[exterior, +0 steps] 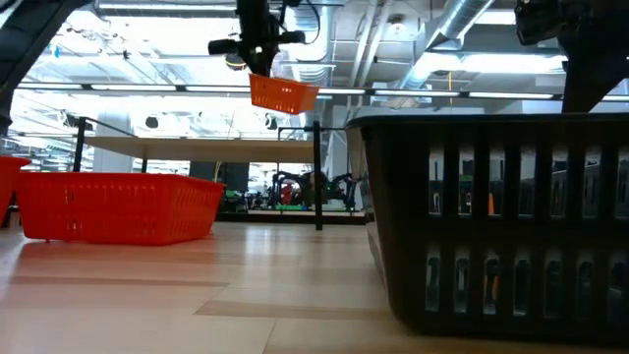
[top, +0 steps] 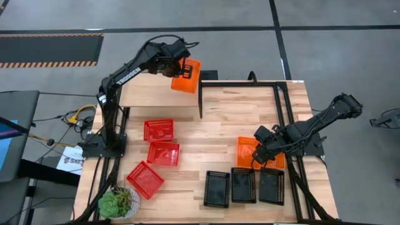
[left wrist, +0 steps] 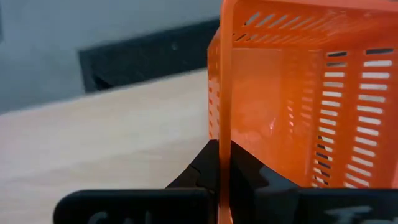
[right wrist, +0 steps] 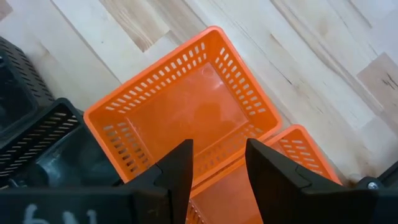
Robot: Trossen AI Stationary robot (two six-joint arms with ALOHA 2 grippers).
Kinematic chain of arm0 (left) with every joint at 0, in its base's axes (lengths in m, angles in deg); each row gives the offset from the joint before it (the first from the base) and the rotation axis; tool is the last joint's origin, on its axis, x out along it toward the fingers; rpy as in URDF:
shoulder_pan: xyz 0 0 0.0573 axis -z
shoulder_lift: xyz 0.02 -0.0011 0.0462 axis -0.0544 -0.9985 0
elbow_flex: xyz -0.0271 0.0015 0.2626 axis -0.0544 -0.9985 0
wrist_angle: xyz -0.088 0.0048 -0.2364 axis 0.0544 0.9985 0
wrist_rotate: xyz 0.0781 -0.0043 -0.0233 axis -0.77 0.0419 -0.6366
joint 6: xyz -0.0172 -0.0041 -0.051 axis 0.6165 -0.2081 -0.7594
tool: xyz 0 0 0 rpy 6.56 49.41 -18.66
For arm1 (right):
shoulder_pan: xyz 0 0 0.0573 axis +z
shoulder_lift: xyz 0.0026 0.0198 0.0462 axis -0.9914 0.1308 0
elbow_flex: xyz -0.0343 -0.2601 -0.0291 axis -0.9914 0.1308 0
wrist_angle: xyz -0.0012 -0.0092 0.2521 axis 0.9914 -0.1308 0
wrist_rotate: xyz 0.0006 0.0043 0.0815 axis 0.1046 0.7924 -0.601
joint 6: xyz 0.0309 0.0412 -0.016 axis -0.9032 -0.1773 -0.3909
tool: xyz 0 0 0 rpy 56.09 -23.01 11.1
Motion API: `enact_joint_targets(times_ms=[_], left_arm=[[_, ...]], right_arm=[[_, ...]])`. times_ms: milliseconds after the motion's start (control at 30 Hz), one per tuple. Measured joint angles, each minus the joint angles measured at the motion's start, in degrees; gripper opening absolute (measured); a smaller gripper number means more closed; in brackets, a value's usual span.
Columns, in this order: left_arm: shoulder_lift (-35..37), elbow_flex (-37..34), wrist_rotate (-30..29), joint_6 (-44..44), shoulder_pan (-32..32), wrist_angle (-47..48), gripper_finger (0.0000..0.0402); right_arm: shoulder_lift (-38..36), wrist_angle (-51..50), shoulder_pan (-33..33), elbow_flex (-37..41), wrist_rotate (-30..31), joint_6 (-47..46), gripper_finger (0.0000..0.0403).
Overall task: Stack baskets on shelf by color
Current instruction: Put the left orange bin on the shelf
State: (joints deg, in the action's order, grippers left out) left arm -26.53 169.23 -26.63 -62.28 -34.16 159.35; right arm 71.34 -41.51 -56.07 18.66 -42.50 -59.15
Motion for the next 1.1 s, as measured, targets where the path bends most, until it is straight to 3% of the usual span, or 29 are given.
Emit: enact_joint_targets(times_ms=[133,567,1100], left_arm=[[-2.07,-0.02,1.67,-2.17,-1.04,4.26,0.0],[-7.5,0.01,5.39,-5.77,-1.88,2.37,0.0],[-7.7,0.01,6.86,-6.5,-2.43,1.04,0.0002]], right_arm=[[0.0,0.01,0.0,0.0,0.0,-0.01,0.017],[0.0,0.01,0.0,0.0,0.0,0.0,0.017],[0.0,0.01,0.0,0.0,0.02,0.46,0.017]])
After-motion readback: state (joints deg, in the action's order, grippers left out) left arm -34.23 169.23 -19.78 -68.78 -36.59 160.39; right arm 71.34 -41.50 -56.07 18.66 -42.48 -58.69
